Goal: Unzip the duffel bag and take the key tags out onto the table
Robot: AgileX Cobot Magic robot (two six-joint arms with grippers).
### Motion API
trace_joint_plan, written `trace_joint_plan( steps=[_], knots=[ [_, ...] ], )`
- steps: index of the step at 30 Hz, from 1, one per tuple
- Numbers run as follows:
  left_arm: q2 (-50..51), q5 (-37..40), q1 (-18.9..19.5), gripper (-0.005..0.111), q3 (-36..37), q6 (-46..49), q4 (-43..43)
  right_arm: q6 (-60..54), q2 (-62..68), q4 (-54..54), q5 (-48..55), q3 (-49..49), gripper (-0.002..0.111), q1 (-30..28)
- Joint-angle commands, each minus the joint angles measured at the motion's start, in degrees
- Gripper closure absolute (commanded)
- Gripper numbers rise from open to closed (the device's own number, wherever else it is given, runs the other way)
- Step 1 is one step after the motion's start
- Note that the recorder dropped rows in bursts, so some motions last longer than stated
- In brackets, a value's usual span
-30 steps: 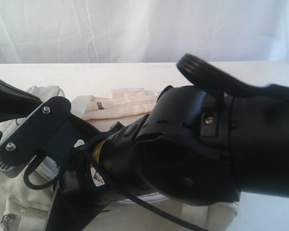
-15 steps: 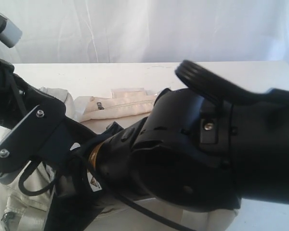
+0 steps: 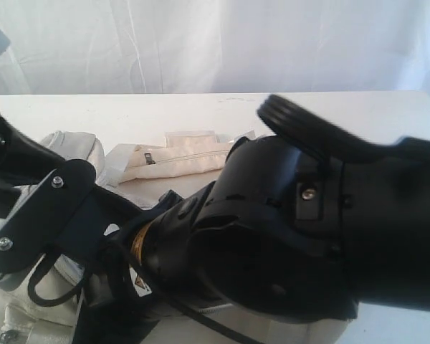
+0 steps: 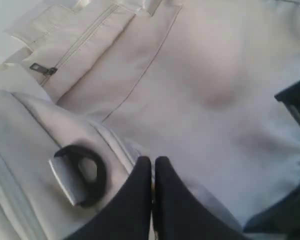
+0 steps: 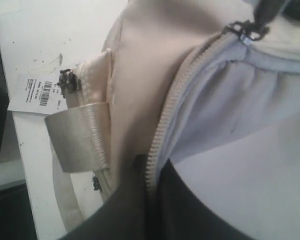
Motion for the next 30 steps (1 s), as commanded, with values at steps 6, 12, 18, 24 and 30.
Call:
trace_joint_plan(
  steps=[6,12,18,24,30],
  knots=[
    [-7.2,8.6,0.26,0.029,-0.93,-9.14,9.69,-0.51,-0.27,1.16,0.9,0.38,0.091,0.45],
    [-7.43,14.87,0.26,0.041,0.07,-9.62,8.54,-0.51,-1.8,1.16,1.11,0.38,0.073,0.45],
    [-11.25,19.43,0.19,0.044,6.08,4.05,0.0,-0.51,-4.76,0.85,2.04,0.38,0.072,0.45],
    [-17.22,8.95,-3.1,0.044,17.31,26.71,2.41,-0.51,-4.9,0.02,2.02,0.38,0.072,0.45],
    [-19.72,-9.53,-3.73,0.045,23.71,34.35,1.64,-0.51,-4.9,-0.61,2.02,0.38,0.072,0.45]
  ],
)
